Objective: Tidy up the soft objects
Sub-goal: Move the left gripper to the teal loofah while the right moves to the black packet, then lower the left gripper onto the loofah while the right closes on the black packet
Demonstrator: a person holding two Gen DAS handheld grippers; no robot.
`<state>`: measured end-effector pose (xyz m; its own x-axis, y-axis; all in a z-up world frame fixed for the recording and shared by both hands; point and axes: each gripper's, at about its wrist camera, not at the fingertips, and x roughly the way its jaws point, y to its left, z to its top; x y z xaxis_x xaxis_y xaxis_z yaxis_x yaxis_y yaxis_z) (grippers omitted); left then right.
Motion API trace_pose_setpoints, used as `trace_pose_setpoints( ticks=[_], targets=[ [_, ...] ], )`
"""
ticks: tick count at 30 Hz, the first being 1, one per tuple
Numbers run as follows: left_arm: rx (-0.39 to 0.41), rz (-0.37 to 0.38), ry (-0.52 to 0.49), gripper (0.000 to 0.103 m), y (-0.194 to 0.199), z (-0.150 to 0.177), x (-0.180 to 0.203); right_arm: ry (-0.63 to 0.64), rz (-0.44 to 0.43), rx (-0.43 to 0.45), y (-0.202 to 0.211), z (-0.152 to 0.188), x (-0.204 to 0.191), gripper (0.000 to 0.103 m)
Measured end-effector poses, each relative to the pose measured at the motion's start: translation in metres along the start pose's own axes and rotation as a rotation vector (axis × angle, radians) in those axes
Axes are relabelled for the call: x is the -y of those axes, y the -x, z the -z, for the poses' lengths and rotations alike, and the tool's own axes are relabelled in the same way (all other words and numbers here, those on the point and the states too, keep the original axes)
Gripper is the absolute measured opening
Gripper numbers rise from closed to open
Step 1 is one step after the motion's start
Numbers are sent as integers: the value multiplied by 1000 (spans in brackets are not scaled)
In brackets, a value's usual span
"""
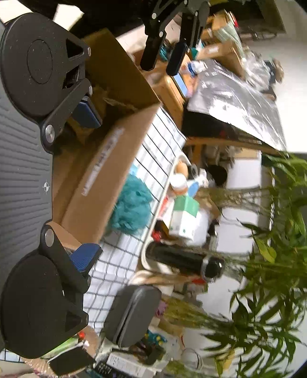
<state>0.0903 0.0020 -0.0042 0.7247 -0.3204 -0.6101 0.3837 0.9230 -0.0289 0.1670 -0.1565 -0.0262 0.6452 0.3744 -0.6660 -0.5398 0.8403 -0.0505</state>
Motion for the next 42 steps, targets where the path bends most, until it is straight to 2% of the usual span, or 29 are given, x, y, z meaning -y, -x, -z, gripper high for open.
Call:
trace_pose_setpoints(
  ticks=[4, 10, 12, 16, 20, 23, 28, 33, 42],
  targets=[
    [26, -17, -6, 56, -17, -18, -5, -73, 73, 36, -3, -6, 7, 103],
    [33, -82, -11, 56, -48, -40, -9, -181, 148, 91, -5, -15, 23, 103],
    [26, -85, 34, 56, -55, -49, -14, -211, 180, 98, -5, -17, 28, 103],
    [12, -29, 160, 56, -57, -60, -29, -266, 249, 95, -5, -17, 36, 103],
    [16, -54, 143, 56, -55, -59, -33, -287, 295, 82, -7, -15, 45, 103],
    [9, -75, 135, 56, -55, -54, -37, -312, 306, 94, -6, -13, 53, 103],
    [-3, -67, 143, 56, -60, -46, -49, -351, 354, 113, -4, -12, 71, 103],
    [5, -69, 121, 56, -68, -37, -56, -398, 356, 119, -7, -10, 93, 103],
    [-9, -67, 114, 56, -94, -21, -69, -340, 324, 15, -55, -11, 109, 103]
  ],
)
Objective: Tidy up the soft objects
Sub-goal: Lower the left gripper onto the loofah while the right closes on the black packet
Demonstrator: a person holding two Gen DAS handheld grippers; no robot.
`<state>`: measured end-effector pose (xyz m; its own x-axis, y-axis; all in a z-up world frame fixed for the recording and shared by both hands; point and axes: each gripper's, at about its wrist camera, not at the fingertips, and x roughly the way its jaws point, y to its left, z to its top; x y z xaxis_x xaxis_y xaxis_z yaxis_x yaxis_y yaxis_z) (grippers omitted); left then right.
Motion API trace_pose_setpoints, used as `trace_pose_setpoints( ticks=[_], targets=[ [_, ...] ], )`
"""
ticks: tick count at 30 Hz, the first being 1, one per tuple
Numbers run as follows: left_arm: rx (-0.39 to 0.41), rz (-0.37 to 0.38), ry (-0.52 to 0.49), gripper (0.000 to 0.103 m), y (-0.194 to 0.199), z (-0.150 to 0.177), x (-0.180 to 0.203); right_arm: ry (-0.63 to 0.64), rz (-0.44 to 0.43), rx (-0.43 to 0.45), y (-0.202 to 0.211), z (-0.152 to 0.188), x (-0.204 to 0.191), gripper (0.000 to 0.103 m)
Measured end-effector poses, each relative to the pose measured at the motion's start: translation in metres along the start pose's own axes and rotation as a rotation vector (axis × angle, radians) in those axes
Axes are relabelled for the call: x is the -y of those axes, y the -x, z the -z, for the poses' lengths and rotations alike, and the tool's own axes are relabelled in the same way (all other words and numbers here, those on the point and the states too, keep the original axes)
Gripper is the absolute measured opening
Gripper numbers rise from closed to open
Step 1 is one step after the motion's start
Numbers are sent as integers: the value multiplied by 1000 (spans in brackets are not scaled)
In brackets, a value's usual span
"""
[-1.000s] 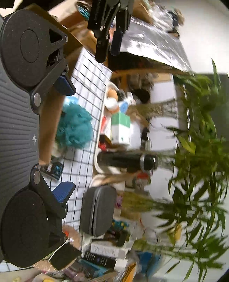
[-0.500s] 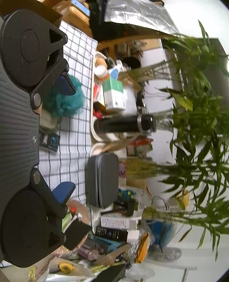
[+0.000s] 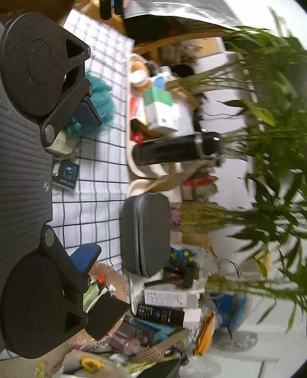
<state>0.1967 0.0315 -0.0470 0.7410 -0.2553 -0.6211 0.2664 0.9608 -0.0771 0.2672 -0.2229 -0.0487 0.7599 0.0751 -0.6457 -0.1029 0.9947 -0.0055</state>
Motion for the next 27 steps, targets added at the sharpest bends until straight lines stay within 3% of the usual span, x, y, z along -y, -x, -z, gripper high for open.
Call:
trace_pose_setpoints(
  ticks=[3, 9, 14, 27],
  targets=[
    [-13, -1, 23, 56, -4, -3, -6, 17, -22, -18, -12, -2, -2, 103],
    [-43, 40, 189, 56, -9, -8, -29, 28, -51, -62, -37, -8, 3, 103],
    [-50, -3, 193, 56, -8, -10, -31, -9, -58, -129, -61, -8, 14, 102],
    [-150, 8, 130, 56, -18, -2, -20, 75, -114, -330, -123, 11, 4, 69]
  ],
)
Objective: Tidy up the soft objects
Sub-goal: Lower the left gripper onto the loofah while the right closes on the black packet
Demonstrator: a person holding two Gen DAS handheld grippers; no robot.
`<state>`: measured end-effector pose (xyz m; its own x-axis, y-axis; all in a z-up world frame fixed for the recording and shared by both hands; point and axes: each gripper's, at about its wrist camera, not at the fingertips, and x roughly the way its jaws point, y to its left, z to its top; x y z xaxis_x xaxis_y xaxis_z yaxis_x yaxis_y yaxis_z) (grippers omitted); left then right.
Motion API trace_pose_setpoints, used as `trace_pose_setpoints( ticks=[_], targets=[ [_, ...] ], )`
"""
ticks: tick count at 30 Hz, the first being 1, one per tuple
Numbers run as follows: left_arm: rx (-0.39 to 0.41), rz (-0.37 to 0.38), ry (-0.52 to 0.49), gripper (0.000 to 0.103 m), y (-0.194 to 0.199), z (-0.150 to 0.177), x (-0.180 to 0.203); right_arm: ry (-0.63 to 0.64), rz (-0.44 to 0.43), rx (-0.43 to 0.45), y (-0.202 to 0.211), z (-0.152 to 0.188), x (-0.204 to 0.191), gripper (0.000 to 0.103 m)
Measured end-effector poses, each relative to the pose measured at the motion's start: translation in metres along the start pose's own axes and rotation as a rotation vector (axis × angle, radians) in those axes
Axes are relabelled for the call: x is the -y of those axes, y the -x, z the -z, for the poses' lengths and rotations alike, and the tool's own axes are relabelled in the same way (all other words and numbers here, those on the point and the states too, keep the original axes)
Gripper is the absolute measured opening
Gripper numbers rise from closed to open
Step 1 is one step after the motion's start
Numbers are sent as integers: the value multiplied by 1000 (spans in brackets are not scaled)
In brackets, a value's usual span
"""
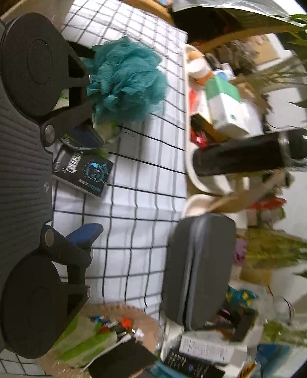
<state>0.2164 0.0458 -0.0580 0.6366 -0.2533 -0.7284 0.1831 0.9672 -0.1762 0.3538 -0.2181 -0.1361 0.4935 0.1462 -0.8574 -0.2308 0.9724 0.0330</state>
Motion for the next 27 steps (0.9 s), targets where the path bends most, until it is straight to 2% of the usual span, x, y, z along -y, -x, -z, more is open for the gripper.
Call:
trace_pose_setpoints(
  ticks=[4, 9, 13, 20, 24, 27],
  targets=[
    [2, 7, -27, 56, 3, 1, 4, 14, 12, -37, -17, -3, -2, 63],
    [1, -13, -25, 56, 5, -1, 2, 48, 56, -100, -40, -3, -4, 63],
    [-7, 11, 10, 56, 6, -2, -3, 15, 25, -104, -44, -5, -5, 63],
    [-28, 17, 18, 56, 4, 0, -4, -14, -38, -167, -55, -5, -13, 66],
    [-35, 2, 13, 56, 1, 1, -4, -10, 26, -165, -58, -6, -12, 76],
    [-41, -5, 15, 56, -1, 1, -5, 9, 97, -173, -55, -8, -12, 75]
  ],
)
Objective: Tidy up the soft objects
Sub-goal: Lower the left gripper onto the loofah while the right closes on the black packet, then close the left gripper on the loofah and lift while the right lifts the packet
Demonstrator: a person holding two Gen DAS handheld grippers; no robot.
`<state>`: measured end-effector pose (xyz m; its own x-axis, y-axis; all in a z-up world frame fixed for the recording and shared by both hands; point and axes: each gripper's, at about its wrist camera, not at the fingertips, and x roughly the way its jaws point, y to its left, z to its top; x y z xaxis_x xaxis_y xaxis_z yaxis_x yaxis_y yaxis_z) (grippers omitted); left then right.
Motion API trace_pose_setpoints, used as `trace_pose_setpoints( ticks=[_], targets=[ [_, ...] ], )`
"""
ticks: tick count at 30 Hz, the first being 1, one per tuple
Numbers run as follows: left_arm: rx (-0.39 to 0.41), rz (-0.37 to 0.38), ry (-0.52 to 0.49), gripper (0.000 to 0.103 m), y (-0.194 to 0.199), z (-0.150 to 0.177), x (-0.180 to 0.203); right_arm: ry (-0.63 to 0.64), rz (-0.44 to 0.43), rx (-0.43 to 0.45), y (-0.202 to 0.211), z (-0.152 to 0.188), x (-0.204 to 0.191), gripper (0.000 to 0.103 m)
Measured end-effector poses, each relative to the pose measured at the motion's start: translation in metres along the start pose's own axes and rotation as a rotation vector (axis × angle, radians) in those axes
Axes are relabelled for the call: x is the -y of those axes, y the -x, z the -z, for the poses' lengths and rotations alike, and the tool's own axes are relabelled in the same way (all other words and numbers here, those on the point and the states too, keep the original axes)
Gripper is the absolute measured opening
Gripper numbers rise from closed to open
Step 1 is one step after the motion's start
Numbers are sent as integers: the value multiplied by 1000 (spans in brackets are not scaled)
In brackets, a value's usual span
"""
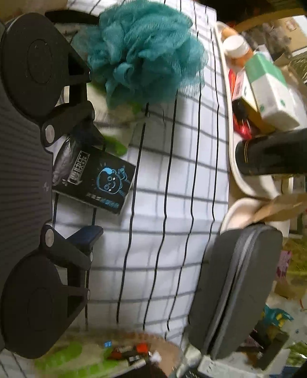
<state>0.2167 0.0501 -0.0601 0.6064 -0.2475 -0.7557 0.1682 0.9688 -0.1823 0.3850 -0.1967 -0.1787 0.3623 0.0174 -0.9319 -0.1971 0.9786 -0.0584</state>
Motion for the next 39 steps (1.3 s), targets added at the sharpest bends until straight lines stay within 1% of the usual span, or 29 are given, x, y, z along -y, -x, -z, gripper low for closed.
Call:
trace_pose_setpoints(
  ticks=[3, 5, 7, 9, 11, 16, 21, 24, 28, 29, 31, 33, 37, 39],
  targets=[
    [0, -6, -1, 56, -1, 0, 0, -14, 20, -5, -1, 0, 5, 75],
    [-4, -16, -2, 56, -3, -1, -1, -30, 12, -22, -5, 1, 9, 70],
    [-6, -22, -4, 56, -6, -2, -1, -27, 22, -34, -7, 4, 9, 60],
    [-8, -28, -7, 56, -8, -3, -2, -11, 40, -34, -7, 6, 7, 54],
    [-5, -29, -6, 56, -11, -3, -4, -1, 53, -22, -4, 6, 6, 53],
    [-34, -30, 12, 56, -26, -1, -11, -35, 53, 31, 15, -1, 10, 53],
    [-9, -39, -7, 56, -31, -4, -16, -58, 34, 92, 36, -5, 15, 53],
    [2, -8, 29, 56, -32, -8, -19, -76, 27, 116, 46, -6, 20, 53],
    [14, 83, 47, 58, -33, -15, -15, -90, 21, 155, 60, -7, 25, 53],
    [16, 99, 44, 60, -34, -17, -13, -90, 22, 166, 64, -7, 25, 53],
    [25, 102, 5, 69, -38, -21, -5, -94, 12, 178, 69, -6, 26, 53],
    [31, 112, -43, 70, -44, -25, 1, -92, 6, 188, 73, -4, 26, 53],
    [-14, 193, -77, 71, -61, -34, 5, -82, 5, 198, 76, -4, 25, 53],
    [-50, 263, -70, 71, -71, -41, 2, -82, 7, 204, 78, -4, 26, 53]
  ],
)
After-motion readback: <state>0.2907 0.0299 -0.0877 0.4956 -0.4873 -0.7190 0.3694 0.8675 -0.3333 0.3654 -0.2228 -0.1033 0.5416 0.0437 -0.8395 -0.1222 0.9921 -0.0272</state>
